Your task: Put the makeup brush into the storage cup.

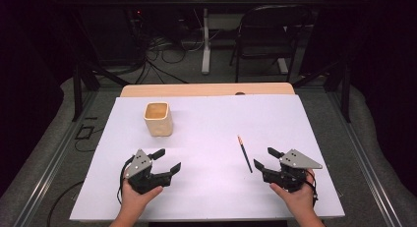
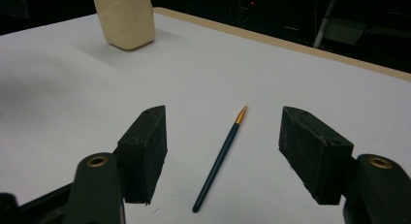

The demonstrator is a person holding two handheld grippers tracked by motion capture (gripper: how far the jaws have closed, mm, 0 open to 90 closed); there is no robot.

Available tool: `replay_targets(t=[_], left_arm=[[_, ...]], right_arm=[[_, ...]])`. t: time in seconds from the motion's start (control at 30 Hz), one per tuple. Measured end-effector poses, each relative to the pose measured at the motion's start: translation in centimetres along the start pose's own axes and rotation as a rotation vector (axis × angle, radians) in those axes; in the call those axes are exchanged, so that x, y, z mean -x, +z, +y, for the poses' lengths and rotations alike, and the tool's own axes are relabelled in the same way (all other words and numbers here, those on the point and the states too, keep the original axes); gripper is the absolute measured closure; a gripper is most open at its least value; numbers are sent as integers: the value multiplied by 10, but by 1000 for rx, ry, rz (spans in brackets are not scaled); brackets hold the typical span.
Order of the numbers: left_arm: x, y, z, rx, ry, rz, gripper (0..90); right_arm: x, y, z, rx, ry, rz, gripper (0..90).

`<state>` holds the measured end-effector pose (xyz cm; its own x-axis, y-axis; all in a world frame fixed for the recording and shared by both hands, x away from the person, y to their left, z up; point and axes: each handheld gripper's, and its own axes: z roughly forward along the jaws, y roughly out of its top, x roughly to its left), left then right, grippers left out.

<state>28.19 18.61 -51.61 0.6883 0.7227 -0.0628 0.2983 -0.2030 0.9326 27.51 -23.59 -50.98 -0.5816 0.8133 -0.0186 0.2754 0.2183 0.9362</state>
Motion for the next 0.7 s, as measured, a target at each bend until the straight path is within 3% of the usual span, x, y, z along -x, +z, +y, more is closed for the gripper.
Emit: replay_targets(t=[0.27, 0.33, 0.47, 0.6, 0.7], left_arm=[[0, -1, -1, -6, -9, -1, 242], [1, -1, -1, -14, 0, 6, 244], [-1, -2, -2, -27, -20, 16, 250], [-2, -3, -3, -37, -28, 23, 252], [-3, -4, -2, -29, -49, 20, 252]], right_arm=[[-2, 1, 1, -7, -22, -11, 327], [-3, 2, 2, -23, -27, -2, 327], [-5, 7, 3, -53, -37, -11, 328], [-4, 10, 4, -83, -23, -7, 328], [-4, 14, 5, -141, -1, 2, 345]])
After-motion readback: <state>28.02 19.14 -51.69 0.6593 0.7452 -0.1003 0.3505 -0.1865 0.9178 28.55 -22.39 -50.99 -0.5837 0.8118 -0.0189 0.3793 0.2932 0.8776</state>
